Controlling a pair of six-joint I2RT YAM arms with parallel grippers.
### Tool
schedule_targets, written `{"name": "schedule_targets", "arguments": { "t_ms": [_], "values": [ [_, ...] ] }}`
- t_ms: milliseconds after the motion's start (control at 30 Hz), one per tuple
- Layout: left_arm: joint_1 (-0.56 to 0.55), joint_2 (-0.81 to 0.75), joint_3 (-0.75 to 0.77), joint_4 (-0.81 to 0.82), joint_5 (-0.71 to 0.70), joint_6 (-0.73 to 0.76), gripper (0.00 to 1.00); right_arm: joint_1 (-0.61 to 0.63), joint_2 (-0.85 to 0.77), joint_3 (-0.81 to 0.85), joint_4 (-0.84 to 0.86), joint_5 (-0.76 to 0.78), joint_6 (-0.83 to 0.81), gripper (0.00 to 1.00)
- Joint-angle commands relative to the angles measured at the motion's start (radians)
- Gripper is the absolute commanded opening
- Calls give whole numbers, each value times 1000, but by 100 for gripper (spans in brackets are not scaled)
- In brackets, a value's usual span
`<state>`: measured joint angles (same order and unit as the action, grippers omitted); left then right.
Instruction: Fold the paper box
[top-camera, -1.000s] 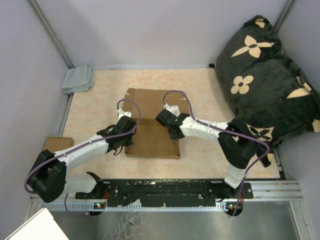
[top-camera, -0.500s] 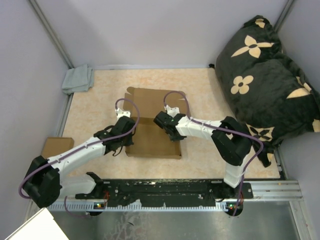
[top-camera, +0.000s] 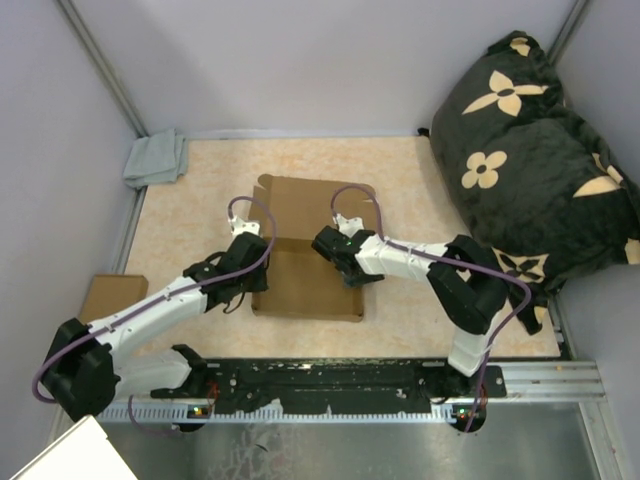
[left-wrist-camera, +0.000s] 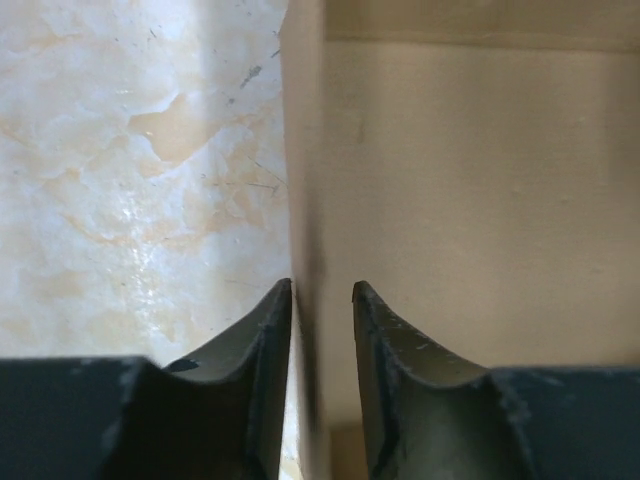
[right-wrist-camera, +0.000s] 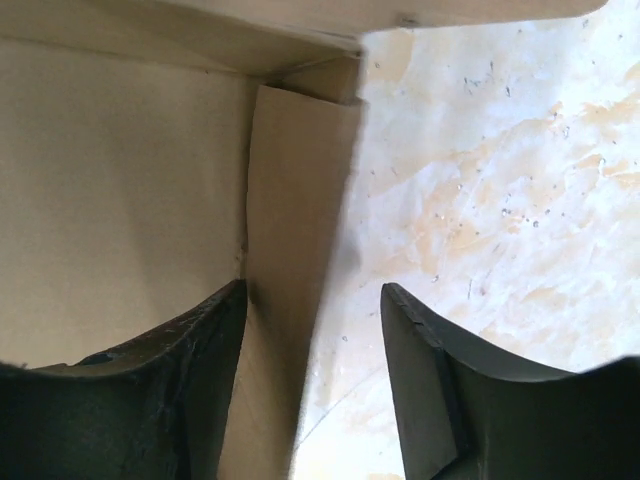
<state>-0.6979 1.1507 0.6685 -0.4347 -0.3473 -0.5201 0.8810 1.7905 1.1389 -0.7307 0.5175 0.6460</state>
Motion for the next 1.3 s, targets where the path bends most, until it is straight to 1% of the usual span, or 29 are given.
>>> {"name": "schedule_targets", "arguments": {
  "t_ms": [0,100,233,300,333,400,433,467,500,533,600,667,733,867,967,1067,1267],
  "values": [
    [-5,-35,13,16,37,-15,42,-8,-100,-6,6,0,-4,58],
    [-5,-51,5,10,62,-28,48,-24,-193,-10,13,-7,-17,61],
    [-5,-89,-10,1,81,-48,49,-65,-289,-21,37,-35,-40,61],
    [-5,-112,-13,-10,25,-48,51,-91,-329,-29,52,-46,-58,61],
    [-5,-124,-14,-11,-25,-58,53,-111,-346,-31,63,-61,-69,62],
    [8,-138,-18,23,-125,-40,64,-166,-365,-36,92,-106,-95,63],
    [32,-137,-10,38,-159,-34,68,-202,-371,-38,114,-137,-111,64],
    [71,-128,3,59,-151,-29,70,-241,-374,-39,140,-175,-126,67],
    [119,-105,21,82,-105,-19,71,-284,-375,-39,167,-239,-138,70],
    [163,-88,46,104,-59,-16,70,-321,-377,-39,210,-289,-149,71],
    [219,-44,72,186,-11,-9,70,-395,-377,-39,272,-381,-160,73],
    [265,14,113,214,6,-13,70,-443,-367,-27,314,-435,-165,81],
    [312,68,142,236,40,-24,71,-475,-340,-8,336,-479,-172,84],
    [404,159,142,324,171,-49,71,-510,-244,54,339,-523,-186,85],
    [456,230,154,367,260,-61,68,-519,-175,88,343,-550,-198,85],
    [487,292,189,386,283,-61,65,-522,-101,119,331,-559,-207,84],
    [500,365,248,456,324,-51,62,-548,-39,146,347,-598,-212,82]
  ]
}}
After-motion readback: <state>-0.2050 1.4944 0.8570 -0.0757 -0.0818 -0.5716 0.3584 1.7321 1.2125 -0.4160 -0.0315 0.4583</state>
